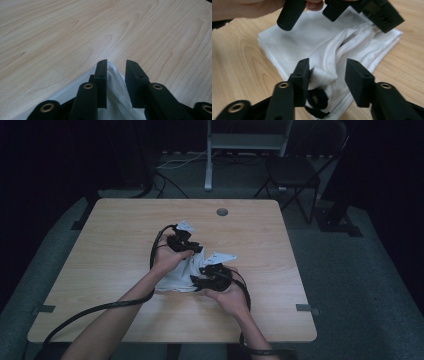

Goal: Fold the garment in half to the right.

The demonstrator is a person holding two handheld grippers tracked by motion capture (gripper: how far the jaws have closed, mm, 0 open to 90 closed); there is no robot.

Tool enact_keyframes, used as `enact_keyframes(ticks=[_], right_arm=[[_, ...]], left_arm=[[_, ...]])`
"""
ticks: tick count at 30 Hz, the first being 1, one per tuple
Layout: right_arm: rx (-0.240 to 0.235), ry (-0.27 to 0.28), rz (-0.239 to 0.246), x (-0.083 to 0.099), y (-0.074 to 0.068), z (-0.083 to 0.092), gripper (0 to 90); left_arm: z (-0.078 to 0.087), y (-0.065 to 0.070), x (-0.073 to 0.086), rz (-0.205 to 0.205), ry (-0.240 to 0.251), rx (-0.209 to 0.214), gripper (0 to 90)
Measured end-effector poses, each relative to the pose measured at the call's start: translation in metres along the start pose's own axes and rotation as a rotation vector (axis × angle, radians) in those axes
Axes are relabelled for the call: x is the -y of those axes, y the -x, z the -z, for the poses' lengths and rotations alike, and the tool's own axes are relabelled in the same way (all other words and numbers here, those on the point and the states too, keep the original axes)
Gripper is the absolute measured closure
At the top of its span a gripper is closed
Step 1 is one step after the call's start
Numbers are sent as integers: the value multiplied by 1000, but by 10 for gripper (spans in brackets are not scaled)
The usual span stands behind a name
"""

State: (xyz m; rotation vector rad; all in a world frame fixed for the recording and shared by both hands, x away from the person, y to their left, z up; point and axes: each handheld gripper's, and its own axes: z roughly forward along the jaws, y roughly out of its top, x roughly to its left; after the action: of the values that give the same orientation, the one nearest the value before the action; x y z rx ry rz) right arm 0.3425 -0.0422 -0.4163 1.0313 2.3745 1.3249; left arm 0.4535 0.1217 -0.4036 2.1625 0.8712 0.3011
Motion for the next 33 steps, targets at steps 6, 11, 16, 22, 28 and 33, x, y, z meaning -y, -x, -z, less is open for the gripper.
enact_keyframes(ticks=[6, 11, 16, 22, 28, 33], right_arm=[[12, 20, -8, -5, 1, 3, 473], [0, 24, -2, -9, -2, 2, 457], [-18, 7, -3, -8, -4, -5, 449], [0, -38, -19, 0, 0, -10, 452], [26, -83, -19, 6, 2, -10, 452], [39, -106, -3, 9, 1, -10, 452]], left_arm=[[3, -1, -2, 10, 16, -24, 543], [9, -5, -3, -6, 1, -64, 432], [16, -11, -2, -40, -22, -123, 398], [18, -16, 0, -82, -74, -174, 381], [7, -10, 5, -134, -110, -203, 379], [2, -8, 8, -148, -114, -226, 379]])
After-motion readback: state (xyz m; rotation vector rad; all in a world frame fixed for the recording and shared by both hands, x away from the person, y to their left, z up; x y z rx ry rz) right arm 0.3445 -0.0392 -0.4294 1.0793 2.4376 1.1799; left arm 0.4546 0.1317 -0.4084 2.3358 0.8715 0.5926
